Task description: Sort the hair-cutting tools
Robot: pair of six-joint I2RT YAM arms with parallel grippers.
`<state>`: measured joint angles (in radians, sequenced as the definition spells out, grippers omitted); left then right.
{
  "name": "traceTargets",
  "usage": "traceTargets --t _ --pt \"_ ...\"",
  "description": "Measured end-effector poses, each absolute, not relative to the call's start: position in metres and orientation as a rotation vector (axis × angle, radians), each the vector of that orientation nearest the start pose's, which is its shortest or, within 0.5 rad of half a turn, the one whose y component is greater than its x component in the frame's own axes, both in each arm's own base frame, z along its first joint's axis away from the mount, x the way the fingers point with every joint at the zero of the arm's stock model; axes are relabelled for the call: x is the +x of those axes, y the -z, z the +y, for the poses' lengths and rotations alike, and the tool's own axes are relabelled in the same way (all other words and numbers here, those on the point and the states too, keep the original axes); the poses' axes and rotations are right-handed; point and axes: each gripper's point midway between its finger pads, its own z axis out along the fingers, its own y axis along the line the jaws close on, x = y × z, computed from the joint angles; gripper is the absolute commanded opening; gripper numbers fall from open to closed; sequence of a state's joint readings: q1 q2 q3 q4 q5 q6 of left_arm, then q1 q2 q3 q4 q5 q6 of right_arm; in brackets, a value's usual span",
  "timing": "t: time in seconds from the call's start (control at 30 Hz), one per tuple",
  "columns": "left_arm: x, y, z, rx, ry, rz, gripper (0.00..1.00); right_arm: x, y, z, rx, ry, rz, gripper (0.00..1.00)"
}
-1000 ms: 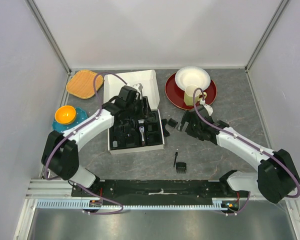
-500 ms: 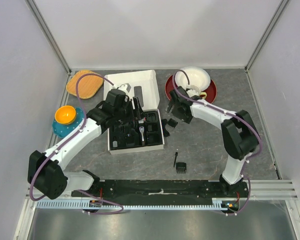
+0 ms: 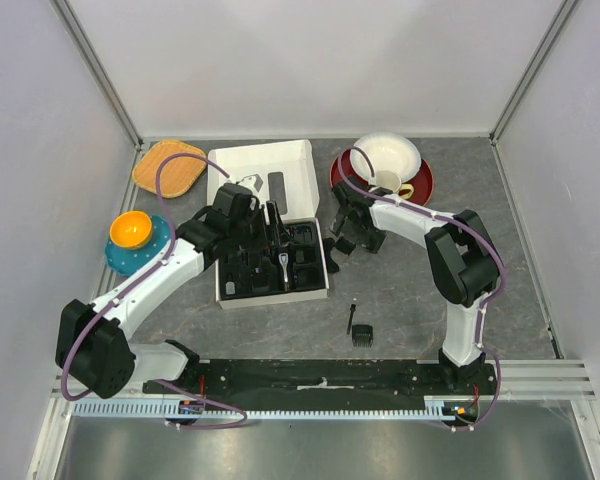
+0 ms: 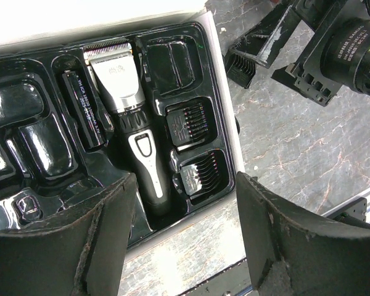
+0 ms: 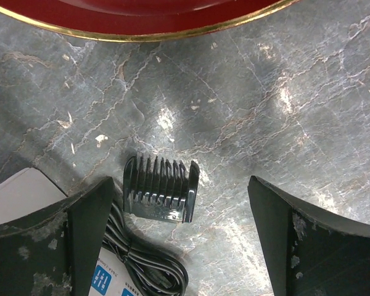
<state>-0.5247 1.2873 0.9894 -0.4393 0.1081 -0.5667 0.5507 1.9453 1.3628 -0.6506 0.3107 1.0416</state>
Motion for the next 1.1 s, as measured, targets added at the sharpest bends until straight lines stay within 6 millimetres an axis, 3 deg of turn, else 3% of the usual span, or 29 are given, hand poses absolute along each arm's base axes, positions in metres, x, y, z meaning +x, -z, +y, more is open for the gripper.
traceTargets --t 0.27,0.53,0.67,0.87,1.1 --pt "0.286 -0.157 -0.213 0.006 0.662 2.41 0.72 0.365 -0.023 0.207 0.721 -0.025 2.614 0.92" --pt "0.285 -0.156 -0.213 0.008 0.663 2.414 0.72 0.366 -0.022 0.214 0.708 -0.027 2.625 0.71" --pt "0.285 -0.156 -0.214 0.008 0.665 2.414 0.72 0.365 -0.021 0.214 0.715 -0.027 2.627 0.56" --pt "0.284 -0.156 -0.215 0.013 0.677 2.416 0.72 0.364 -0.021 0.213 0.746 -0.024 2.623 0.42" --pt "0.281 -0.158 -0.221 0.036 0.73 2.413 0.72 0.363 -0.035 0.211 0.771 -0.044 2.594 0.4"
